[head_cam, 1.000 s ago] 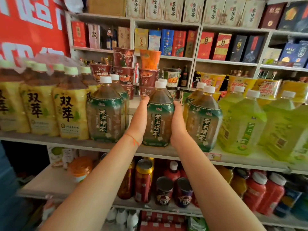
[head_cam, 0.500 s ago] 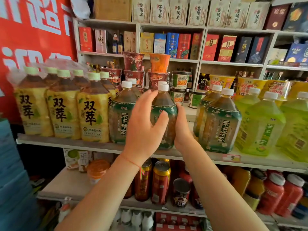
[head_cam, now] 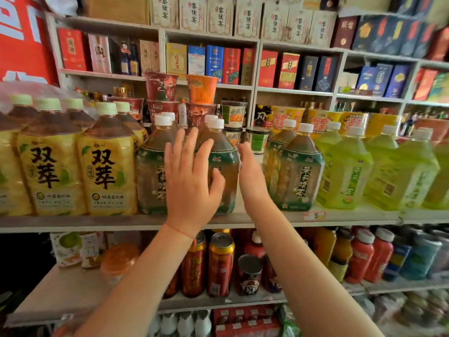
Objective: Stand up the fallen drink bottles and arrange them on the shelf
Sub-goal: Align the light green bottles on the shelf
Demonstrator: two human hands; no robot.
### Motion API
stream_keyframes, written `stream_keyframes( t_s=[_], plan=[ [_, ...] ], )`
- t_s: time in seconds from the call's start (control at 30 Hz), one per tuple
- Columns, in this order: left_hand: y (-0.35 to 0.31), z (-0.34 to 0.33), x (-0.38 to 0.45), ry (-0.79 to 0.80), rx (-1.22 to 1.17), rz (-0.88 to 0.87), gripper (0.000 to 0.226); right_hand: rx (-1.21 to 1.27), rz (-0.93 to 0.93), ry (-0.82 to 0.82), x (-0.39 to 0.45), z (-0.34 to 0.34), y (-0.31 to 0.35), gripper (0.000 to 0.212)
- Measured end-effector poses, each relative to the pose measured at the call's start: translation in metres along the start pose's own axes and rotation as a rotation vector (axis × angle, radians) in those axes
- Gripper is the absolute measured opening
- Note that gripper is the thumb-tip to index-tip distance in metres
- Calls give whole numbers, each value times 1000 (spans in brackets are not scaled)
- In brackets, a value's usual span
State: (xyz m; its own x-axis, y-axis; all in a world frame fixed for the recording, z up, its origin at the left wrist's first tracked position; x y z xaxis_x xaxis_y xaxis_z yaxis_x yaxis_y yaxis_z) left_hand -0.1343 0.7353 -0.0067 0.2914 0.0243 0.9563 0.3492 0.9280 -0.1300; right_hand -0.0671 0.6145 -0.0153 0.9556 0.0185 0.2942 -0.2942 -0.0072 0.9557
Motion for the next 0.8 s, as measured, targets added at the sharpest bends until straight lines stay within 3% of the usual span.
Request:
stream_keyframes(
  t_s=[0.1, 0.17, 0.2, 0.3, 0.37, 0.43, 0.57, 0.63, 0.73, 0.8],
  plan=[
    [-48, -6, -2, -57, -204, -145, 37, -158, 508, -359, -16, 64, 50, 35],
    [-80, -23, -5, 37, -327, -206, 38, -215, 617, -561, -17, 110, 61, 35],
    [-92, -37, -5, 124, -381, -185, 42, -229, 583, -604, -9, 128, 56, 38],
    [-111, -81, 4, 391, -582, 133, 55, -134, 180, -494, 29, 157, 9, 52],
    [-110, -112, 9, 508, -794, 460, 43, 4, -87, -379, 47, 164, -28, 74],
    [-105, -143, 13, 510, -954, 697, 31, 174, -254, -258, 62, 169, -56, 89],
    [-98, -175, 14, 484, -1048, 850, 78, 302, -316, -62, 74, 166, -63, 59],
    [-102, -178, 16, 444, -1065, 858, 69, 285, -322, -5, 80, 165, -63, 66],
    [-104, -176, 19, 423, -1054, 867, 52, 277, -348, 29, 91, 163, -71, 104],
    [-102, -174, 18, 405, -1057, 881, 34, 274, -351, 48, 91, 159, -73, 103]
  ],
)
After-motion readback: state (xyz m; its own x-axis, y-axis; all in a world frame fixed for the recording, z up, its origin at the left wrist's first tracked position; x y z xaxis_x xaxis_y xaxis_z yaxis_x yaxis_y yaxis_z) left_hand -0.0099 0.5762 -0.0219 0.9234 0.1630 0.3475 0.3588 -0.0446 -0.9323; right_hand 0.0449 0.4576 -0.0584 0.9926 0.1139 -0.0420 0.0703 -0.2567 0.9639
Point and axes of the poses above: each hand's wrist, its own x-axis towards the middle knuckle, its own z-axis out of the back of the hand, y = z × x, the point moved 7 cm from there along x, towards the middle knuckle, and after that the axes turned 1 degree about -z, right-handed, at the moved point
